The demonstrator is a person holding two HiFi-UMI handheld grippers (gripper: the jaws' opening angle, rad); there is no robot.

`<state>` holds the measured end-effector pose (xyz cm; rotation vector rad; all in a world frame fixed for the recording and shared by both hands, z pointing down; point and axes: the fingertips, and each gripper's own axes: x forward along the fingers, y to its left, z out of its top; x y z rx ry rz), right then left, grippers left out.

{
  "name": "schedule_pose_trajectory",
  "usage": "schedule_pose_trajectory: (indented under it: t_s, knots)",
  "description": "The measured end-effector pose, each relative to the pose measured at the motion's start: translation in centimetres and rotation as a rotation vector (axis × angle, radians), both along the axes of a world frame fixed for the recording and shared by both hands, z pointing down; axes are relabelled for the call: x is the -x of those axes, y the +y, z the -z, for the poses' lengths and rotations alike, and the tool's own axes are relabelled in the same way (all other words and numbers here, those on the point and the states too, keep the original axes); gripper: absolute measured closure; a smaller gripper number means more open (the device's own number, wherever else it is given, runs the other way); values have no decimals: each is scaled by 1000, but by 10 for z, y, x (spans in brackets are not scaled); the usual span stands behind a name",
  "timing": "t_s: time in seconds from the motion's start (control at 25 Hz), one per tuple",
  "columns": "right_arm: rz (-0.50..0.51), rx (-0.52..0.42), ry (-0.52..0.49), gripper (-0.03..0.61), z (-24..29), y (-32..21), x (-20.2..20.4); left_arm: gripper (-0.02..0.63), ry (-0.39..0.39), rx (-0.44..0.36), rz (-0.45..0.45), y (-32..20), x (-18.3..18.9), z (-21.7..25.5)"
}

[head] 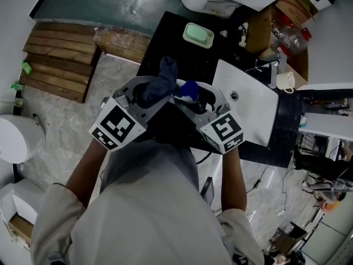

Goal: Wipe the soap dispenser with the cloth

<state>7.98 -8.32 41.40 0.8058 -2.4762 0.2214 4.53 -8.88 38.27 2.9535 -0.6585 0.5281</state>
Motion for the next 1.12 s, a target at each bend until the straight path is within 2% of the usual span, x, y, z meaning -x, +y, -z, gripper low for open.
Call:
schedule_pose_trajectory:
  t_s: [0.24,0.68,1.12]
  knots:
    - [0,-1,1,334,0,1,0,505,-22,17,-2,3,1,-13]
    - [3,-3,-10,333,0,0,0,505,15,95,-3,3,3,-22]
    - [2,0,-22,333,0,1,0,505,-15,131,-20,6,2,-37]
